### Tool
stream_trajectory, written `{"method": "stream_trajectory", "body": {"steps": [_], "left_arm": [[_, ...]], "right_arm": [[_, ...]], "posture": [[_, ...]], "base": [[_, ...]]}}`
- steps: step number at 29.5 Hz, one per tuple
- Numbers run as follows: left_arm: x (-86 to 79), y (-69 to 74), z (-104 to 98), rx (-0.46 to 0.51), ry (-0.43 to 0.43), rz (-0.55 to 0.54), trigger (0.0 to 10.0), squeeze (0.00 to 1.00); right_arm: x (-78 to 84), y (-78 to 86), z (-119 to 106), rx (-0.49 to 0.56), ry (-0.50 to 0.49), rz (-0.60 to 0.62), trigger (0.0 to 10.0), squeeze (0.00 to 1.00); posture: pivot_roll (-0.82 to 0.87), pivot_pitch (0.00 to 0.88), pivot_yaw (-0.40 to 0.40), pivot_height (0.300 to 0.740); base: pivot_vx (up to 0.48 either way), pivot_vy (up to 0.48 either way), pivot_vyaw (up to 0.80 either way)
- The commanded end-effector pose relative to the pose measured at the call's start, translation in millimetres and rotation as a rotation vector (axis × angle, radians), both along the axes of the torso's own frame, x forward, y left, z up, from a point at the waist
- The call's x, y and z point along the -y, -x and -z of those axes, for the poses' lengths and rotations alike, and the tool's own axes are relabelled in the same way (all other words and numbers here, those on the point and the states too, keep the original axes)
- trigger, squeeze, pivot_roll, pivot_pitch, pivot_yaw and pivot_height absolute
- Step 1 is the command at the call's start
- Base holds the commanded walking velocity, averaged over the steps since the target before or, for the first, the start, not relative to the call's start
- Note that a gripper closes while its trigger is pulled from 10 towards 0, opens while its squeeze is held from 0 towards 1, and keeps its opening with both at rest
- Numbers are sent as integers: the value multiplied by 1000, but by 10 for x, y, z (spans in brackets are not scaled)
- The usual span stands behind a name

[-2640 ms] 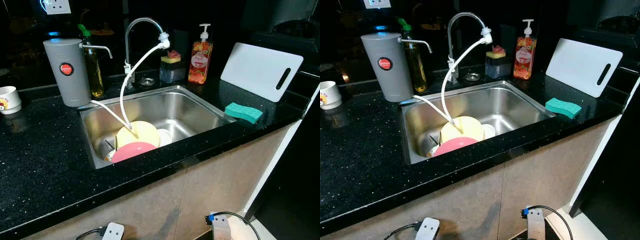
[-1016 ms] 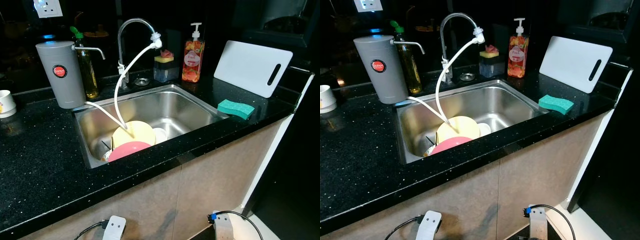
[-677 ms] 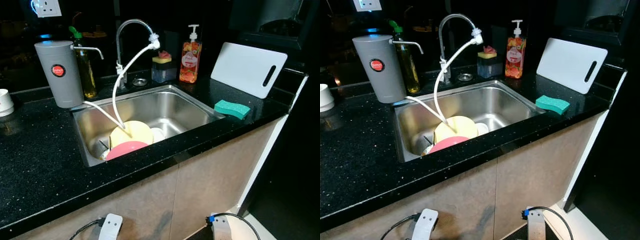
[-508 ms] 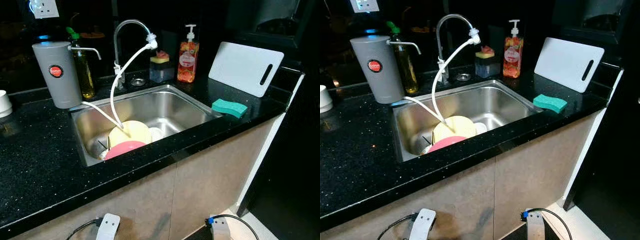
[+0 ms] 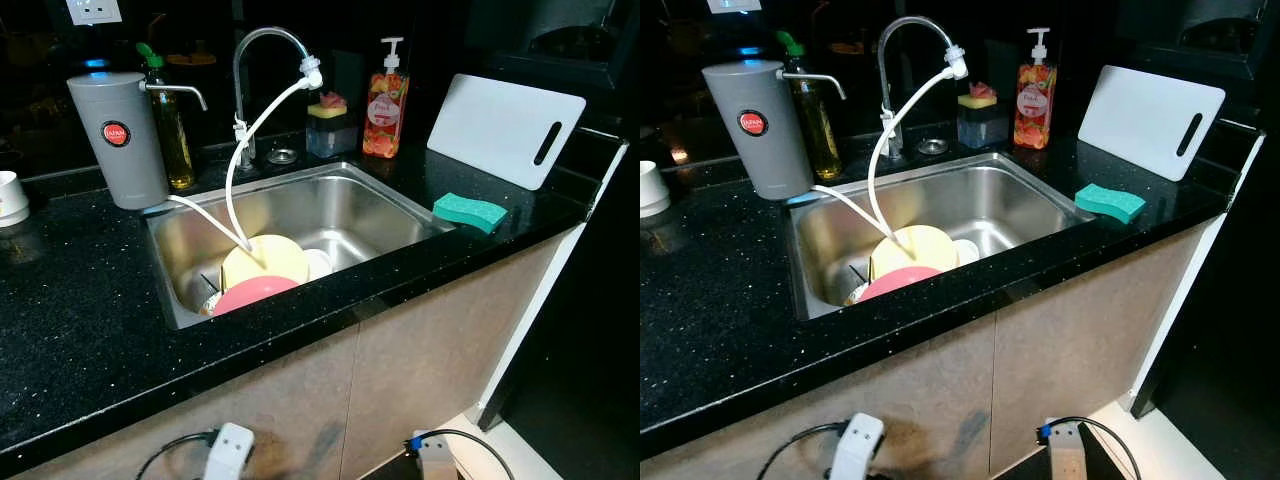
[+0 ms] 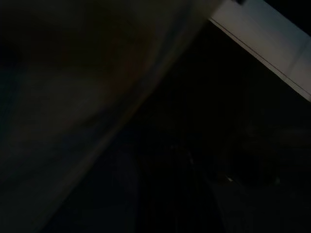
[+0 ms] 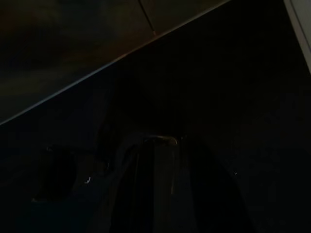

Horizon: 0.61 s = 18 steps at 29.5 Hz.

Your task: Kitchen organization

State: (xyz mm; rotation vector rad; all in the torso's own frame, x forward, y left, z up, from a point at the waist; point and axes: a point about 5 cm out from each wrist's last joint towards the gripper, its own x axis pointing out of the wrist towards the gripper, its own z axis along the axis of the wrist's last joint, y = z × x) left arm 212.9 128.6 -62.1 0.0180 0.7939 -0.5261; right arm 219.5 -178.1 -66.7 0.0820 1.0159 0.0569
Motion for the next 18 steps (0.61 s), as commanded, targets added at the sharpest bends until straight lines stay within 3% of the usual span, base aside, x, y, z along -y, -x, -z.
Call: {"method": "stream_trajectory", "body": {"steps": [1,7,18], "left_arm": [[24,37,13,2,-8,54,10000,0],[63,-19,-18,27,-48,122,10000,0],[118,-10,-14,9,-9,108,10000,0]], "right_arm": [[-13,35,22,-13,1,-11,10000,0],[-8,70,42,-24,17,-30,10000,0],[47,129,67,-36,20,-15,10000,0]], "posture": [[-35,76,-4,740],[-40,78,2,740],[-60,94,-4,740]], "base": [[0,0,0],[0,0,0],[0,0,0]]}}
